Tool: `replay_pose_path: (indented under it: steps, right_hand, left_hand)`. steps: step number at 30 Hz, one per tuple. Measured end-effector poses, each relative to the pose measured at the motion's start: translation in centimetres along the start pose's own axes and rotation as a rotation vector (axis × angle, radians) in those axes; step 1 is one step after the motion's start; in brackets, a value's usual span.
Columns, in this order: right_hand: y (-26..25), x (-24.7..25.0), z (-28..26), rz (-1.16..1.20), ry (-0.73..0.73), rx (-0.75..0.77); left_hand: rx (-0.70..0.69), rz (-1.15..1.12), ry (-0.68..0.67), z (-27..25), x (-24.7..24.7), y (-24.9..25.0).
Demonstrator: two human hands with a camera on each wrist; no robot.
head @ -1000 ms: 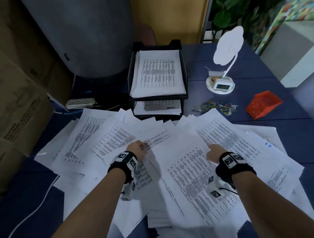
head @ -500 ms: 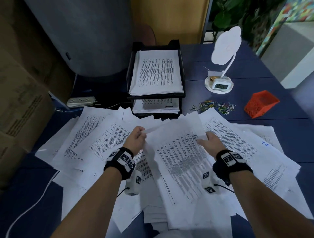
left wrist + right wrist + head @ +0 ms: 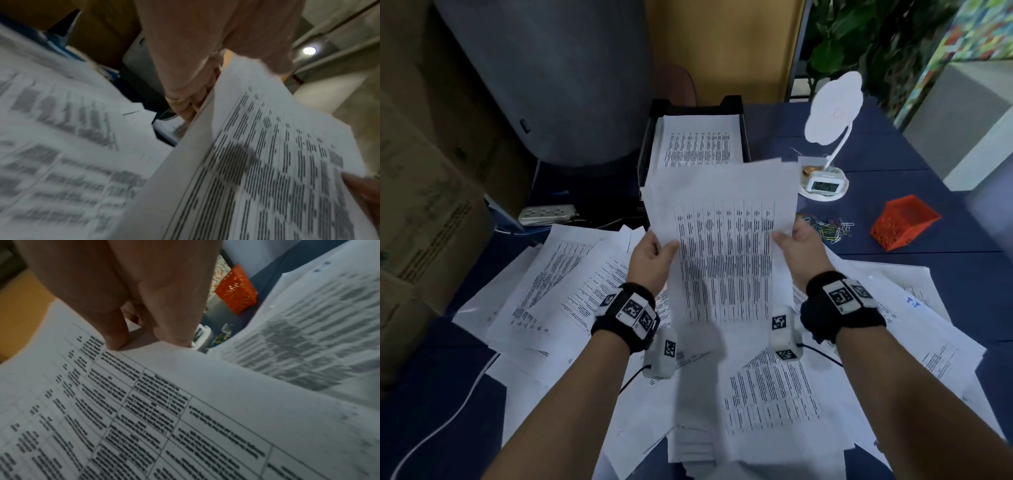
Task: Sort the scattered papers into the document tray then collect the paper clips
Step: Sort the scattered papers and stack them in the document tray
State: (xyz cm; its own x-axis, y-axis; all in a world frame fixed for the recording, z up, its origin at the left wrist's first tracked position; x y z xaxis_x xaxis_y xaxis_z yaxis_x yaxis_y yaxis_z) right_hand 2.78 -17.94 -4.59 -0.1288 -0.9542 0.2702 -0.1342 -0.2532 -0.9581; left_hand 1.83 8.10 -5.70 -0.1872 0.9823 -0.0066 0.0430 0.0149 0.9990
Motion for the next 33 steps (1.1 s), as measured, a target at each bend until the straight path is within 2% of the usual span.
replay_pose_path:
  steps: [3,6,8,12,18,23,28,33]
  right_hand:
    - [-4.0,0.2,-0.1,0.054,0.092,0.125]
    - [-6.4,0.2,-0.3,0.16,0.156,0.178]
    - [-6.7,-0.2,-0.3,0.162,0.144,0.176]
    - [-6.1,-1.0,0.0,0.122,0.117,0.12]
    - [-5.9,-2.2,0.6,0.129,0.082,0.093]
    - [-6.1,-2.5,1.3,0.147,0.137,0.095]
    - [-3.4,-3.4,1.7,0.048,0.009,-0.007]
    - [-0.6,-3.8,1.5,-0.004,-0.002,-0.068]
  left_hand:
    - [-0.159,-0.043,0.079,0.3,0.0,3.8]
    - [-0.304,-0.147,0.063,0.2,-0.4,7.3]
    - [-0.324,-0.182,0.05,0.2,-0.6,7.9]
    - [-0.264,-0.166,0.052,0.7,-0.6,6.8]
    - [-0.198,-0.313,0.032,1.9,-0.2,6.9]
    - [-0.183,-0.278,0.058,3.0,-0.3,6.9]
    - [-0.042,-0.3,-0.003,3.8,-0.2,5.6]
    - [-0.062,-0.397,-0.04,4.1,0.2,6.6]
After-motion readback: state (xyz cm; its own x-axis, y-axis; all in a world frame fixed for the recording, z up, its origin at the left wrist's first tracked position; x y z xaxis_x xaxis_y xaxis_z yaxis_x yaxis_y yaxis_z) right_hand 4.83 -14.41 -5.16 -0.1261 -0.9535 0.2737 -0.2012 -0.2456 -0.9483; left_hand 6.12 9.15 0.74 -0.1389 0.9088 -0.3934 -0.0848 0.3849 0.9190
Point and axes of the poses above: each hand's wrist, its own z-axis towards the middle knuckle, its own x-axis out of the back of the hand, y = z × x, the point moved 6 cm from there along z, towards the middle knuckle, and after that the axes turned 9 degrees about -z, right-handed, at the moved point
